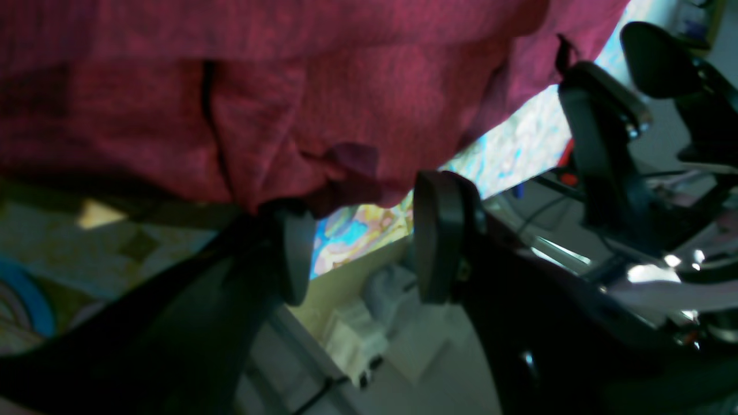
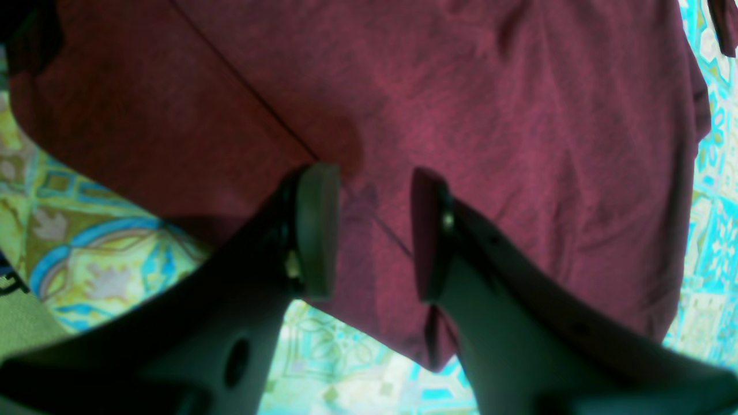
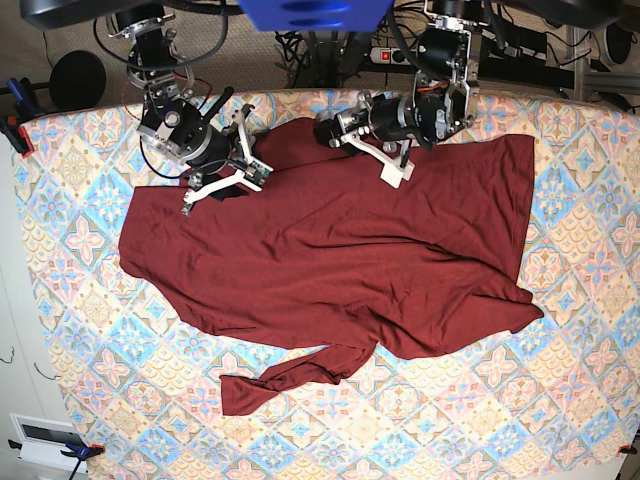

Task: Layout the t-shirt on the table in an organized manner, then fold the t-shirt properly
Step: 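Move the left gripper beside the right gripper at the collar end, then grasp the collar-end fabric with the left gripper and lift it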

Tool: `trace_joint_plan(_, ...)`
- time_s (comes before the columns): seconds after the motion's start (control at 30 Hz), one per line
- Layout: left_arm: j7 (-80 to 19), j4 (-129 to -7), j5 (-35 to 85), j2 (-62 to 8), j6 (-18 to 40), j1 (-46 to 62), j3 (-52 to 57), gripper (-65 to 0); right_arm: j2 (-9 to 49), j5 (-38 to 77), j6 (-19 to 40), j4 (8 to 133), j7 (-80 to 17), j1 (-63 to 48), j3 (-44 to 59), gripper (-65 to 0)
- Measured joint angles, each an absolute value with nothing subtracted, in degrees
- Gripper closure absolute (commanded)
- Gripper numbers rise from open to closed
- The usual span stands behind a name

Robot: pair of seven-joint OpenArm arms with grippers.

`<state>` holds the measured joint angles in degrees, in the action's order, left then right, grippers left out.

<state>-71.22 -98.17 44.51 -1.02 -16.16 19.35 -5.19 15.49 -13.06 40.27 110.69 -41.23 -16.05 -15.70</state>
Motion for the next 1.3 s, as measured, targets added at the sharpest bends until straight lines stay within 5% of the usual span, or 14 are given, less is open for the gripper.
trace_joint_plan(0.2, -67.22, -101.10, 37.26, 1.02, -15.94, 22.90, -5.41, -29.0, 15.55, -13.08, 40.25, 110.69, -41.25, -16.08, -15.73, -20.3)
trace_joint_plan(0.43, -67.44, -101.56, 35.42, 2.81, -23.24, 22.72, -5.39, -29.0, 15.44, -12.88, 40.27, 110.69, -41.19, -16.05, -15.84, -20.3)
trace_joint_plan(1.3, -66.78, -111.09, 27.92, 3.81, -25.96, 28.12, -5.10, -29.0, 15.44, -12.88, 40.27, 110.69, -41.21, -15.90, -16.08, -20.3)
